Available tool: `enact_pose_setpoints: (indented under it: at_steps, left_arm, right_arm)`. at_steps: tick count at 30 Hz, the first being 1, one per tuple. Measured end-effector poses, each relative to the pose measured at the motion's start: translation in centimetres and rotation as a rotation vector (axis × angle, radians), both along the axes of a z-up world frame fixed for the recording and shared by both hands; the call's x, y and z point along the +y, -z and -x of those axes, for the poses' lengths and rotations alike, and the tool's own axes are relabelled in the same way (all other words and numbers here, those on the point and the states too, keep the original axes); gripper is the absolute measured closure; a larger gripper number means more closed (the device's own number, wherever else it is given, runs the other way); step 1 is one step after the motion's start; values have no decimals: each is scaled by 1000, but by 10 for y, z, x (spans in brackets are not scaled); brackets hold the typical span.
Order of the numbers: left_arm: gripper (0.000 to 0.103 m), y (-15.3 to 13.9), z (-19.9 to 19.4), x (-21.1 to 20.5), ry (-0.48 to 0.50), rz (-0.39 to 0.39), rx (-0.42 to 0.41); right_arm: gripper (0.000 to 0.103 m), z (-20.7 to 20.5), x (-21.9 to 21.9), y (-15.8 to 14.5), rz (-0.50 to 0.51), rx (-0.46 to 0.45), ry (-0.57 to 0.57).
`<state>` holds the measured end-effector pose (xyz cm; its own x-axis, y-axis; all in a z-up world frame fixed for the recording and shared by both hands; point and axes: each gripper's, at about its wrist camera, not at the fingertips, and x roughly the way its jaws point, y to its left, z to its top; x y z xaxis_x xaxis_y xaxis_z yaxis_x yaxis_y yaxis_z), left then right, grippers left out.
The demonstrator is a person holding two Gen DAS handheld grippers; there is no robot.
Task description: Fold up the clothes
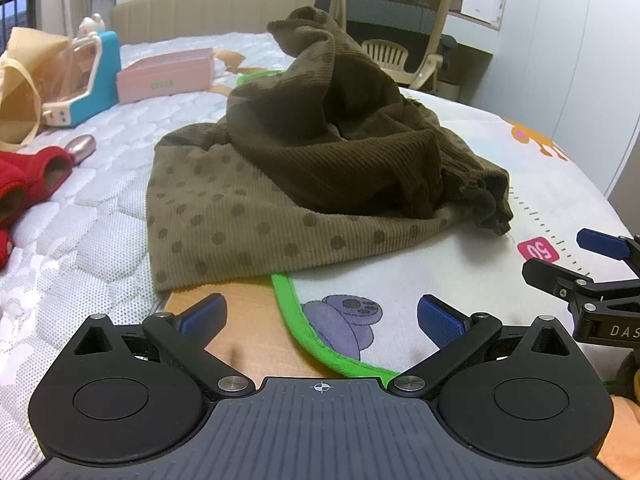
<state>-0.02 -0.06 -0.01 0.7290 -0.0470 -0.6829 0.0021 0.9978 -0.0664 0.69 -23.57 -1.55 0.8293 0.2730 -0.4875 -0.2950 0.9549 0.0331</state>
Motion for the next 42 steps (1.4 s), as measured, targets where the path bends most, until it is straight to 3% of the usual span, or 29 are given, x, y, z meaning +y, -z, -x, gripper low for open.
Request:
enact_pose_setpoints:
  at_steps: [42]
  left_arm:
    - [0, 2, 0, -1, 3, 6, -1]
  right_arm:
    - [0, 0, 1, 0, 4, 2, 3]
